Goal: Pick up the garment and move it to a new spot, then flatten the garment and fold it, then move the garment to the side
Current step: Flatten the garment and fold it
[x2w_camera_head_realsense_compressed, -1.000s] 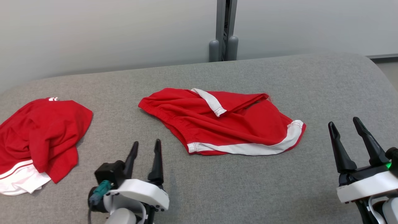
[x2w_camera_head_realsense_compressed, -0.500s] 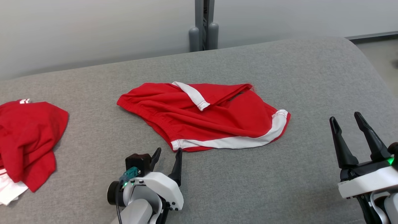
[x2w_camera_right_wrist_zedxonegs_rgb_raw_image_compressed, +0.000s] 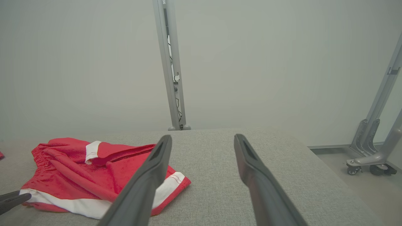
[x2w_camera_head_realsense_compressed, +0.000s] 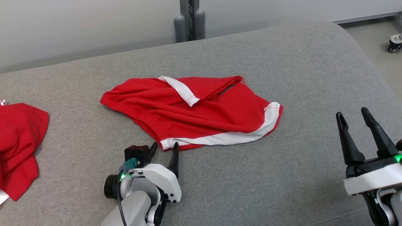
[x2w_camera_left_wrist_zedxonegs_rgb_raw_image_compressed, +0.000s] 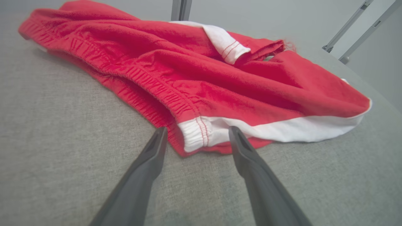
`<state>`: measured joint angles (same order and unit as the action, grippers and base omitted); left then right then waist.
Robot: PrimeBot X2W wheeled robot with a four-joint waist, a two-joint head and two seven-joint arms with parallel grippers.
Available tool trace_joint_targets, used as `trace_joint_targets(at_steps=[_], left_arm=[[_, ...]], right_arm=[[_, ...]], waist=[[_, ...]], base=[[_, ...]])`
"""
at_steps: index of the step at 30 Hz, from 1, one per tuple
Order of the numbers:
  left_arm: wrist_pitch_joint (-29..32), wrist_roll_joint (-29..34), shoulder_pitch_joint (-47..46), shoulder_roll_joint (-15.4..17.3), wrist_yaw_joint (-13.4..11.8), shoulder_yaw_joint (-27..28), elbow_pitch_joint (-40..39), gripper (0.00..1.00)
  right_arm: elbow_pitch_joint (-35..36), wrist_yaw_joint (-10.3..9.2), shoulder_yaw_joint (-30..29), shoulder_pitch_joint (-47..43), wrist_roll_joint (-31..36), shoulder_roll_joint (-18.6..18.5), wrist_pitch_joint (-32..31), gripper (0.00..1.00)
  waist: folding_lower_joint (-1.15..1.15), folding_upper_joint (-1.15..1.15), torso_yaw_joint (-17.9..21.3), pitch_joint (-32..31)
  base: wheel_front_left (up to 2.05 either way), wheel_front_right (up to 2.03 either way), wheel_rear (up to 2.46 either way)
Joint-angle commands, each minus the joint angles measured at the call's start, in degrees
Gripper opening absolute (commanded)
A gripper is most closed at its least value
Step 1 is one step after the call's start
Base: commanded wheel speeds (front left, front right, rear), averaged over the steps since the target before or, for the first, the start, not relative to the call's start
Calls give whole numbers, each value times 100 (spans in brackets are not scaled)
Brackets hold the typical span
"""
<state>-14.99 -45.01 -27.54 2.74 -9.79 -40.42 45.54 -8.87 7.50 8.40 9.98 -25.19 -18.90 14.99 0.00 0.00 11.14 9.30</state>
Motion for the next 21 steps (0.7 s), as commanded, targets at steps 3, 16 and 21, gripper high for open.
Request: trace_joint_targets(at_steps=[3,16,21], left_arm=[[-18,-30,-134,33,37,-1,34,100],[-18,-92,-62,31,172,-177,-210,0],[-18,181,9,33,162,-326,-442,0]], right_arm=[[-27,-1,-26,57,-44,-45,26,100],[-361,-1,35,181,-83,-135,26,100],[-1384,-2,516,684,-337,-355,25,100]], waist=[[0,0,39,30],[0,0,-261,-48],[0,0,-570,-22]], base=[[0,0,0],[0,0,0],[0,0,0]])
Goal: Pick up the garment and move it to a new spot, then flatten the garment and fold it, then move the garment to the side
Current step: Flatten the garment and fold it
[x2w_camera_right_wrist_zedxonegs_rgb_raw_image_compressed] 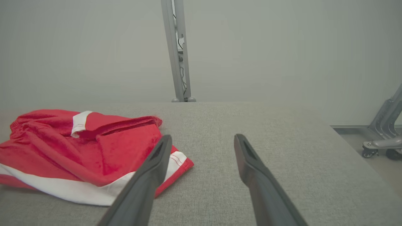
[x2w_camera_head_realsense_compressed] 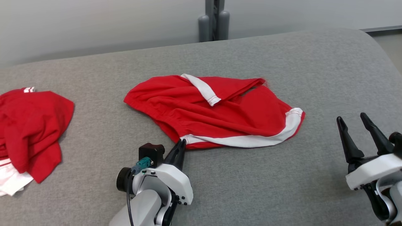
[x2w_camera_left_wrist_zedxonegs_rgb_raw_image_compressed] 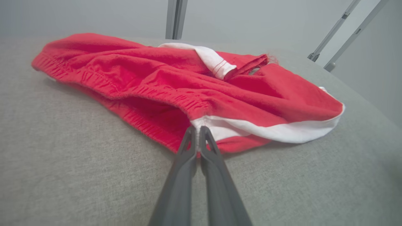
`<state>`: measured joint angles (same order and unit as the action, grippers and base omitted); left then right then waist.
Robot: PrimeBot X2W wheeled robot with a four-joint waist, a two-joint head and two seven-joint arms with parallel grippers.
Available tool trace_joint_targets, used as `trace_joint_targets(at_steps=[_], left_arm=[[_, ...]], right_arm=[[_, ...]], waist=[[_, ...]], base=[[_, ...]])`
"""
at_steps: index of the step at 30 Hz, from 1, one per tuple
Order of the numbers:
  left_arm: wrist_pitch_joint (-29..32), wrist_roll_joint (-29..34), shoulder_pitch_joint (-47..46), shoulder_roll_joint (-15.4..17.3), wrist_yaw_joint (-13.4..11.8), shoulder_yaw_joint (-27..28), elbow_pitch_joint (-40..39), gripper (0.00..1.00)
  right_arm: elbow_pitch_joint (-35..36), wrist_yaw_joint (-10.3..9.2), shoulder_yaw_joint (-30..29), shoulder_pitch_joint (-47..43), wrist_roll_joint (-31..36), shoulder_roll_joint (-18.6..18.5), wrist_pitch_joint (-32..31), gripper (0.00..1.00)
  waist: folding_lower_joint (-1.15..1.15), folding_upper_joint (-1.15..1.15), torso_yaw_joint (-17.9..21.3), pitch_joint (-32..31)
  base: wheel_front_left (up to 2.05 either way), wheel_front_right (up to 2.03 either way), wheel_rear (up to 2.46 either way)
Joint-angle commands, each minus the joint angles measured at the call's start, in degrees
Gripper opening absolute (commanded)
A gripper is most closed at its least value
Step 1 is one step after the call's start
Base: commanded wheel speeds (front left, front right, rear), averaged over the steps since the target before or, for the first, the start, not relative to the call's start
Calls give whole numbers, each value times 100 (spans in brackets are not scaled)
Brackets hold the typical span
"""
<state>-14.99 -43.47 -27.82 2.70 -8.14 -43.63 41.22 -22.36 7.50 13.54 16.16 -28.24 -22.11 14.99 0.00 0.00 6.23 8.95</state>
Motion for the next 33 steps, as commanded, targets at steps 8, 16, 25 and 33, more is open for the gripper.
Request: trace_joint_targets(at_steps=[8,16,25,33], left_arm=[[-18,163,157,36,-67,-233,-347,0],[-18,239,276,37,-335,-229,-447,0],[-18,158,259,35,-400,-291,-518,0],[-19,134,305,36,-401,-274,-583,0]], right_arm=[[-1563,-2,1289,1034,-884,-334,-19,100],[-2115,-2,2727,1622,-1490,-751,-142,100],[-2072,-2,3990,1878,-2299,-1106,-248,100],[-1986,-2,4792,2055,-2877,-1240,-175,100]], waist=[[0,0,-480,38],[0,0,-859,49],[0,0,-1091,60],[0,0,-1079,84]], base=[[0,0,0],[0,0,0],[0,0,0],[0,0,0]])
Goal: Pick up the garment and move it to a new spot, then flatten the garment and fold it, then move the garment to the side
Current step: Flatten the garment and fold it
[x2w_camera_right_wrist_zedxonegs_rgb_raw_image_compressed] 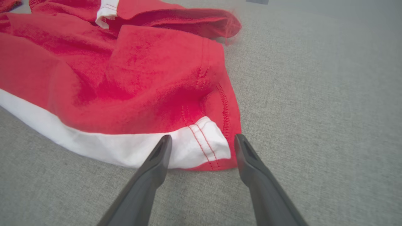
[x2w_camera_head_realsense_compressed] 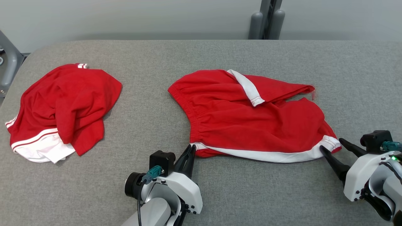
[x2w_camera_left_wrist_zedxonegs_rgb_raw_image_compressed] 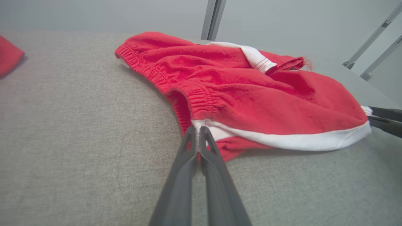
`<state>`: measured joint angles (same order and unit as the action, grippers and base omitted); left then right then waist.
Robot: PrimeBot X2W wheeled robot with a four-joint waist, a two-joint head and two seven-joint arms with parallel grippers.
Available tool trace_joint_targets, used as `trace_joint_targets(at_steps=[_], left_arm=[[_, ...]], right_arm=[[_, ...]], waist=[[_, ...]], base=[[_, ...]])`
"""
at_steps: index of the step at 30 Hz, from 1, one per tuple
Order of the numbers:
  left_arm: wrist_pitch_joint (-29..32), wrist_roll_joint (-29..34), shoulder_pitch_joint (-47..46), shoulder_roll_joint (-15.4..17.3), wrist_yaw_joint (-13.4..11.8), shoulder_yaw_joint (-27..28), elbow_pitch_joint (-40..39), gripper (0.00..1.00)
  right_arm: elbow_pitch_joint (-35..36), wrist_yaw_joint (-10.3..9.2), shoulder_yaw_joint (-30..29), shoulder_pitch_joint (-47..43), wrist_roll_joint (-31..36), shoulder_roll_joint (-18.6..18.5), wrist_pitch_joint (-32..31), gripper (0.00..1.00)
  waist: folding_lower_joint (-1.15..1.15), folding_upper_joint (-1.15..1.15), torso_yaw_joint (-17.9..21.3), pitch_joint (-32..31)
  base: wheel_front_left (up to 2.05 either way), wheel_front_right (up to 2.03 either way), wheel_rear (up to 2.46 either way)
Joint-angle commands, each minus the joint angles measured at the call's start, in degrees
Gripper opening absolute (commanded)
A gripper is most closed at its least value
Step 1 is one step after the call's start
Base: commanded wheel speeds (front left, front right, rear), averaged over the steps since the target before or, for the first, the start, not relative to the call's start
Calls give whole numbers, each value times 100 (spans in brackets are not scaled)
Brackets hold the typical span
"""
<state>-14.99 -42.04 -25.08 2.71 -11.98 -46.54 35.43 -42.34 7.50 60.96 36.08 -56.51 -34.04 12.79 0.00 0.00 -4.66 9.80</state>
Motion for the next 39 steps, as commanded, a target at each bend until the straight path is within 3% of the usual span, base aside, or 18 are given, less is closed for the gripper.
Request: trace_joint_targets(at_steps=[1,12,22,23,24,25,26,34,39], left_arm=[[-19,-2,30,34,-12,17,0,0],[-19,12,23,34,0,-18,-5,0],[-19,-85,74,35,27,-109,22,0],[-19,-86,71,35,26,-108,21,0],[-19,-85,67,35,23,-106,17,0],[-19,-86,59,35,15,-98,9,0],[-19,-86,47,35,9,-86,4,0],[-19,-67,41,36,-11,-8,-10,0],[-19,0,136,35,75,171,-49,0]], right_arm=[[15,-2,129,91,-108,-58,62,100],[48,-2,831,334,-437,-165,215,100],[177,-2,989,365,-519,-227,253,100],[196,-2,979,361,-501,-236,252,84],[206,-2,981,346,-508,-243,251,35],[218,-2,981,344,-510,-254,251,8],[219,-2,976,360,-490,-268,251,0],[315,-2,747,309,-447,-311,251,0],[579,-2,32,131,-485,-280,249,0]], waist=[[0,0,19,3],[0,0,26,46],[0,0,-66,-16],[0,0,-71,-14],[0,0,-75,-11],[0,0,-78,-1],[0,0,-80,8],[0,0,-66,-7],[0,0,-34,-167]], base=[[0,0,0],[0,0,0],[0,0,0],[0,0,0],[0,0,0],[0,0,0],[0,0,0],[0,0,0],[0,0,0]])
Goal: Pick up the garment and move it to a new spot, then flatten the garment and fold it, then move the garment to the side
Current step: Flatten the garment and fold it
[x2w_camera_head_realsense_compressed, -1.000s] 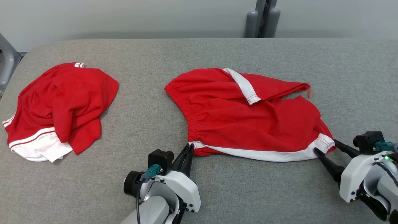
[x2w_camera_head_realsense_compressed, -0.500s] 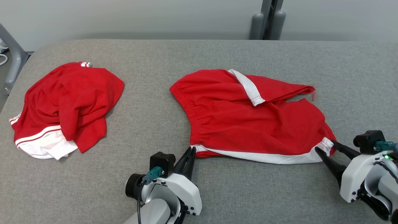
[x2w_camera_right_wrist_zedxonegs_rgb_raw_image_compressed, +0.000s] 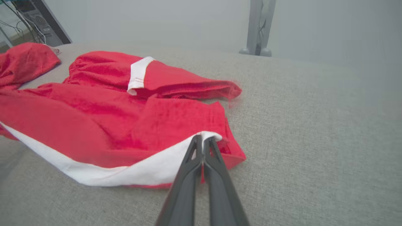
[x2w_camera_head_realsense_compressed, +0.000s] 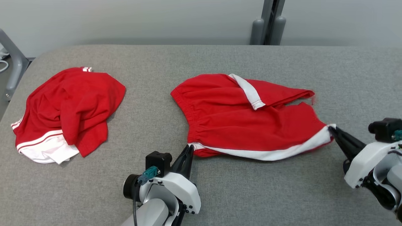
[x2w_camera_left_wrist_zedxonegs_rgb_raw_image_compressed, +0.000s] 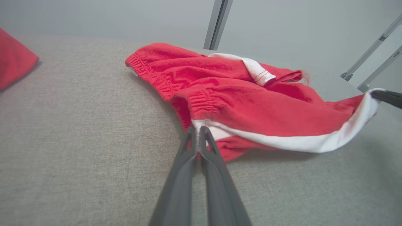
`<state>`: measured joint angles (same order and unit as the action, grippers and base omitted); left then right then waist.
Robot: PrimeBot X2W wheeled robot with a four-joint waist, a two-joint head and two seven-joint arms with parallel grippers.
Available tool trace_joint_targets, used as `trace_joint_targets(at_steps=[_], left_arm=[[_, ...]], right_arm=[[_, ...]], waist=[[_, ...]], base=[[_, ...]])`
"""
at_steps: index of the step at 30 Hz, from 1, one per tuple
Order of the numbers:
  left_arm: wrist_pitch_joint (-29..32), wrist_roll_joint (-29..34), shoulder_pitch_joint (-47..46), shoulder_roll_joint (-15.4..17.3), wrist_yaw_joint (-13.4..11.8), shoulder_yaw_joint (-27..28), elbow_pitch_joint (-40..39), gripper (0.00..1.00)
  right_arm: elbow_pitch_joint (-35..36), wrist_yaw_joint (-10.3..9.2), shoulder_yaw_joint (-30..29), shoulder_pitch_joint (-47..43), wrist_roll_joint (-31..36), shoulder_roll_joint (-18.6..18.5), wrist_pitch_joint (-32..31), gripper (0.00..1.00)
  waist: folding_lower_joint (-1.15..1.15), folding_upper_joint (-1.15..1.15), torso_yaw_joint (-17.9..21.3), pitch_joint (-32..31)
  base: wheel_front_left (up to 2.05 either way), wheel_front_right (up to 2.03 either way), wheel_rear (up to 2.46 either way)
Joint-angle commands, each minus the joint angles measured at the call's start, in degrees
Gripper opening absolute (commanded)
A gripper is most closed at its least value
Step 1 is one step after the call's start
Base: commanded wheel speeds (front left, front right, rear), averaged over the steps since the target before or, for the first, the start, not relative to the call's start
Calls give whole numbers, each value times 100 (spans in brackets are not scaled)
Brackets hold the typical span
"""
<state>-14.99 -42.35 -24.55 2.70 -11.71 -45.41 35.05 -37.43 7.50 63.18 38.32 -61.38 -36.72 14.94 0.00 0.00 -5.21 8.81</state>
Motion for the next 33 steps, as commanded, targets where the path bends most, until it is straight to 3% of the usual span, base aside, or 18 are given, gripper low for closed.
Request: trace_joint_targets(at_steps=[1,9,12,15,19,26,33], left_arm=[[-19,11,99,36,89,110,-39,0],[-19,68,-51,36,367,344,-151,0],[13,108,-244,40,617,301,-73,0],[280,5,-622,168,928,324,-153,0],[814,-163,-1313,437,1138,511,-616,0],[1496,-325,-2050,789,1120,765,-1200,0],[2482,-939,-2246,884,1140,916,-1450,0]], right_arm=[[173,-2,-399,-145,45,-12,32,0],[741,-1,-1902,-674,644,156,31,0],[979,-1,-2463,-873,1024,286,31,0],[1182,-1,-2950,-940,1426,430,32,0],[1516,-2,-3785,-829,2089,697,31,0],[1985,-2,-4713,-515,2976,1022,31,0],[2038,-2,-4942,-309,3521,1121,31,0]], waist=[[0,0,28,-111],[0,0,113,-490],[0,0,162,-687],[0,0,204,-878],[0,0,273,-1118],[0,0,411,-1341],[0,0,523,-1439]], base=[[0,0,0],[0,0,0],[0,0,0],[0,0,0],[0,0,0],[0,0,0],[0,0,0]])
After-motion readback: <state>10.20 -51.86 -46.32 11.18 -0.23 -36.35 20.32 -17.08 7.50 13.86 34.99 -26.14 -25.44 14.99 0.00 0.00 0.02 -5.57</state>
